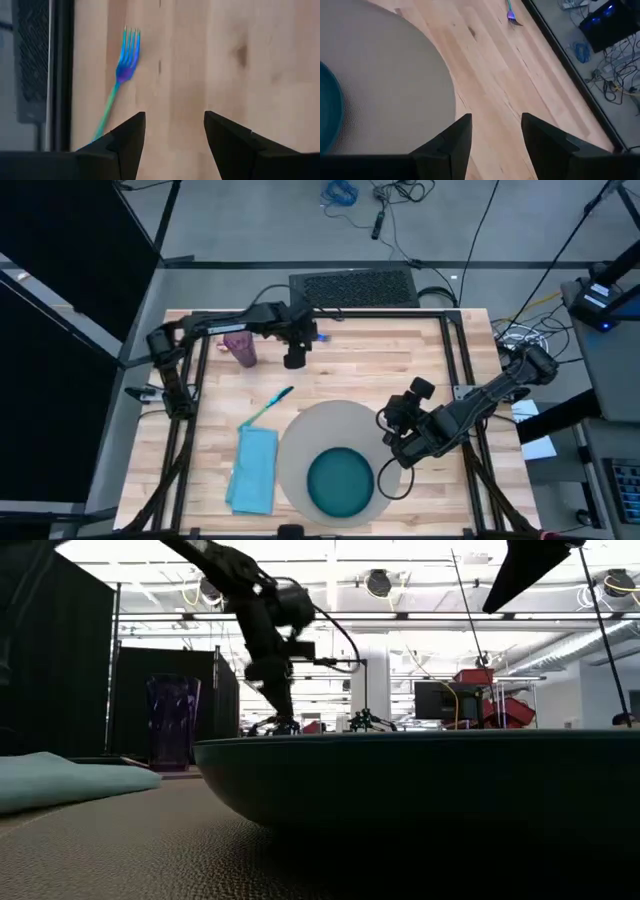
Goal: Set table place
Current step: Put the blue fork on the top of the blue napkin
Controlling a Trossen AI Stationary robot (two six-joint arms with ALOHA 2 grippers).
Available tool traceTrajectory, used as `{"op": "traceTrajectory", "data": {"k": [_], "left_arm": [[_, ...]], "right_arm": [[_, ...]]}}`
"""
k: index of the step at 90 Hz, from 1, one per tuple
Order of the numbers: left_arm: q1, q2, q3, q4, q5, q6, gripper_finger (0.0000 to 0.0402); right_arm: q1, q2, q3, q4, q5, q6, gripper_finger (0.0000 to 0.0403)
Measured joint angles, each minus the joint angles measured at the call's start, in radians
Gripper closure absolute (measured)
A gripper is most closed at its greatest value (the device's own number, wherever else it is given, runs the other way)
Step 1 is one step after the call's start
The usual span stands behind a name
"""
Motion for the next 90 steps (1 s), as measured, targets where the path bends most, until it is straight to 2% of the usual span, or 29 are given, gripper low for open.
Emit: {"op": "traceTrajectory", "data": {"k": [20,41,59,90], "left_arm": [[0.014,0.111,0.098,-0.032,-0.132,0.127,0.0212],[0.105,0.209,0.263,-0.126,-0.033,0.114,0.0212],[0.151,0.223,0.275,-0.179,0.105,0.118,0.0212],[0.151,0.272,0.270,-0.139,0.090,0.122,0.0212]], "right_arm": [[0.000,0.000,0.000,0.000,-0.003,-0.037,0.0245],[0.000,0.000,0.000,-0.001,-0.005,-0.031,0.0245],[-0.001,0.000,0.000,-0.001,-0.005,-0.051,0.0245],[-0.014,0.000,0.000,0.000,-0.003,-0.068,0.0245]]}}
